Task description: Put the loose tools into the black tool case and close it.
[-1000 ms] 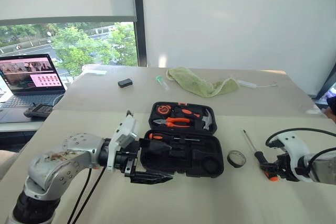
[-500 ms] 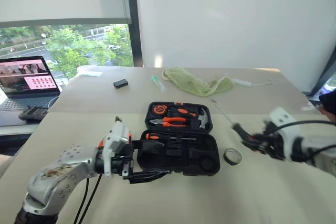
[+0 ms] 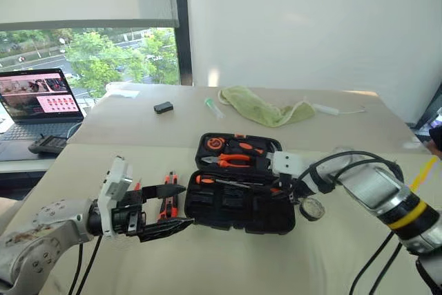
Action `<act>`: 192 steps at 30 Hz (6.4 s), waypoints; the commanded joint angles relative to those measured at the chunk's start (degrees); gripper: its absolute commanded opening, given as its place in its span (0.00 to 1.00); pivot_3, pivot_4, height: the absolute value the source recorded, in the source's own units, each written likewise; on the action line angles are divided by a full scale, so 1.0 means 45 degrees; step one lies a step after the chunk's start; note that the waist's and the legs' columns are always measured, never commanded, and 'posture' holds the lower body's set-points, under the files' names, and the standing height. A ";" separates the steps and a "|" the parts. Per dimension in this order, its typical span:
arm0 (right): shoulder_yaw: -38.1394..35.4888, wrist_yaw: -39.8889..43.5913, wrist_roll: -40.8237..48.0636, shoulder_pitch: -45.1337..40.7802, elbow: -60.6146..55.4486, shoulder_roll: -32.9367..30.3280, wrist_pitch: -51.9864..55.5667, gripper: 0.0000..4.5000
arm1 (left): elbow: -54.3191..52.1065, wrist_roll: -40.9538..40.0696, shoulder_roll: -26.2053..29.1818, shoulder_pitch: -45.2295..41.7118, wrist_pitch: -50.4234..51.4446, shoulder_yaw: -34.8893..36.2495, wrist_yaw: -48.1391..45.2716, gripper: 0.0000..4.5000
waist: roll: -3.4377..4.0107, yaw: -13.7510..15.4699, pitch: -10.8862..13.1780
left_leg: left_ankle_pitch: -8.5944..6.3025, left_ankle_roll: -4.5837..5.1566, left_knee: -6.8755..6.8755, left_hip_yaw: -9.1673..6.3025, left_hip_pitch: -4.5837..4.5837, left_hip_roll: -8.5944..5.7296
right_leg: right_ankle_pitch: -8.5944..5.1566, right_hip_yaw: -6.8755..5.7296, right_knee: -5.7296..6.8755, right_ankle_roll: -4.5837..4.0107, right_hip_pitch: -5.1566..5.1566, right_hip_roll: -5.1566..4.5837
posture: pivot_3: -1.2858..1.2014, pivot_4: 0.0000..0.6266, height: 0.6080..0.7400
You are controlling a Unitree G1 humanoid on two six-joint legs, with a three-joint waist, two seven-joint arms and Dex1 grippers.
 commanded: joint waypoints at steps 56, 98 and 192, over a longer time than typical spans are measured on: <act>-0.2933 -0.6294 -0.2662 0.4816 0.1327 0.6670 0.0033 0.01 | -0.0666 0.0053 0.0053 0.1204 -0.0814 0.0332 0.1108 1.00 | -0.0209 -0.0261 -0.0179 | -0.0016 -0.0098 -0.0251 -0.0014 0.0538 0.0117 | -0.0157 -0.0002 0.0044 -0.0274 0.0309 0.0077 | 0.52 0.24 1.00; -0.4876 -0.4521 0.1692 0.5953 -0.3399 0.5763 0.0606 0.01 | 0.0635 0.1322 -0.0121 0.2986 -0.2719 0.0667 -0.1098 1.00 | -0.0041 -0.0266 -0.0054 | -0.0001 -0.0185 -0.0219 -0.0011 0.0101 0.0168 | -0.0125 0.0019 0.0186 -0.0243 -0.0115 0.0188 | 0.52 0.24 1.00; -1.5835 -0.4193 0.8364 1.6738 -1.2078 0.2933 -0.2072 1.00 | 0.9733 1.2521 -0.1670 -1.1030 -0.5553 -1.0952 -0.4424 0.10 | -0.0187 0.0207 0.0124 | -0.0036 0.0033 0.0019 -0.0021 -0.0001 0.0016 | -0.0068 0.0023 0.0185 -0.0033 -0.0055 0.0055 | 0.52 0.24 1.00</act>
